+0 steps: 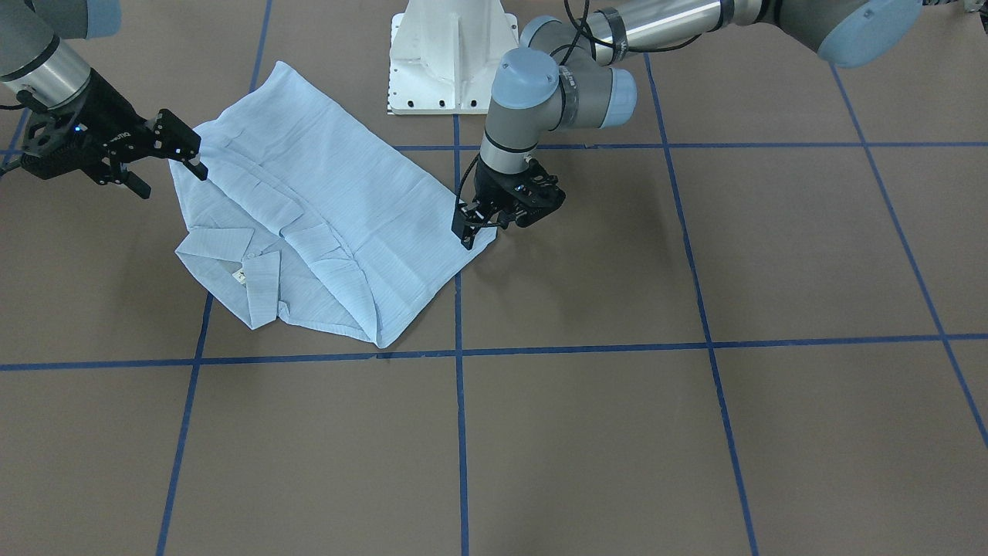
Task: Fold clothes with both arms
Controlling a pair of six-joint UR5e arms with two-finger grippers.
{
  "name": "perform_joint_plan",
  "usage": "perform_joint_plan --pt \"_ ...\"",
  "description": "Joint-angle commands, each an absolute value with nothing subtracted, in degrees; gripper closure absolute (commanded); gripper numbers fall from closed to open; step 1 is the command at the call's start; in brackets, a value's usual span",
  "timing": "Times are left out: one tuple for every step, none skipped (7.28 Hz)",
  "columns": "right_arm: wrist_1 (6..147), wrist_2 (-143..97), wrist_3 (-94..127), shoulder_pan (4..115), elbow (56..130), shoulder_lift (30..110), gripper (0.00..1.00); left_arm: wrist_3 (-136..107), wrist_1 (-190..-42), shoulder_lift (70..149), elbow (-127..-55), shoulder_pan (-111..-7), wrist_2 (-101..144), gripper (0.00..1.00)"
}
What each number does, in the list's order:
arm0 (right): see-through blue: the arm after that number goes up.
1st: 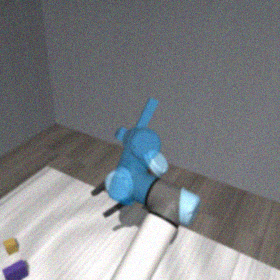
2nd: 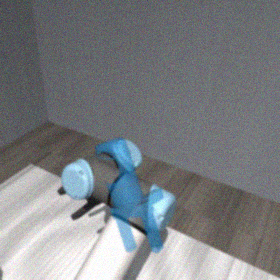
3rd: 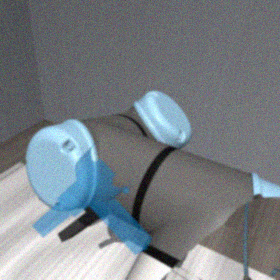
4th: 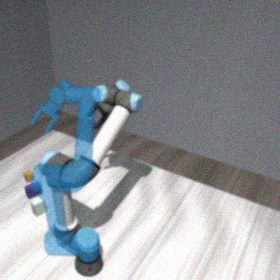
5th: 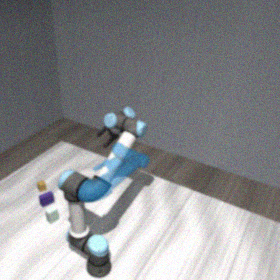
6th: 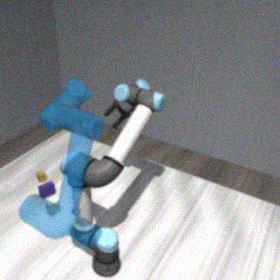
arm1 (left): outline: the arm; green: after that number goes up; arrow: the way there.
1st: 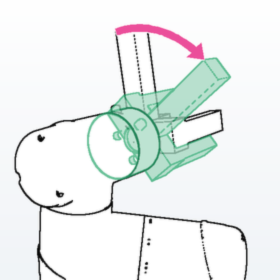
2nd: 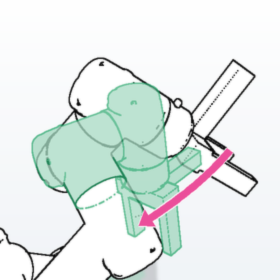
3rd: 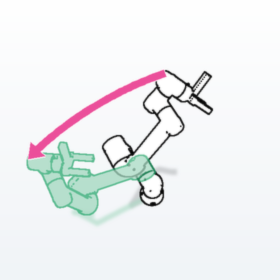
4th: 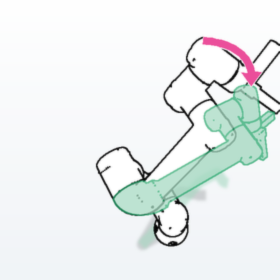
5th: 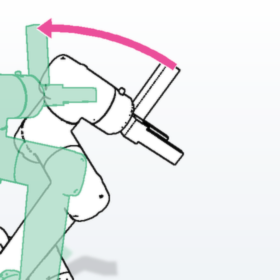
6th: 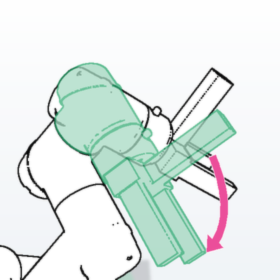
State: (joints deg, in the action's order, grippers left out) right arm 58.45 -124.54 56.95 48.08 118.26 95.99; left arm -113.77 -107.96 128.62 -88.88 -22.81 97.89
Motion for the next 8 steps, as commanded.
perform_joint_plan --pt "58.4 -124.5 57.0 48.1 118.2 96.2 0.0 -113.7 -108.1 128.6 -89.0 -22.8 98.1 0.28" --pt "58.4 -124.5 57.0 48.2 118.2 96.2 0.0 -113.7 -108.2 128.6 -89.0 -22.7 98.1 0.42" --pt "58.4 -124.5 57.0 48.2 118.3 96.3 0.0 -113.7 -108.2 128.6 -89.2 -22.8 98.1 0.63" --pt "58.4 -124.5 57.0 48.2 118.3 96.2 0.0 -113.7 -108.1 128.7 -89.5 -22.7 98.2 0.82" --pt "58.4 -124.5 57.0 48.2 118.2 96.2 0.0 -114.3 -108.0 128.5 -90.9 -22.3 98.0 0.89" --pt "58.4 -124.5 57.0 48.2 118.3 96.2 0.0 -114.6 -107.8 128.3 -91.8 -22.2 98.1 1.0" --pt "58.4 -124.5 57.0 48.2 118.0 96.3 0.0 -114.6 -108.0 127.7 -91.9 -22.1 98.1 1.0" --pt "58.4 -124.5 57.0 48.3 118.2 96.2 0.0 -114.6 -108.0 127.3 -92.6 -22.1 98.1 1.0"
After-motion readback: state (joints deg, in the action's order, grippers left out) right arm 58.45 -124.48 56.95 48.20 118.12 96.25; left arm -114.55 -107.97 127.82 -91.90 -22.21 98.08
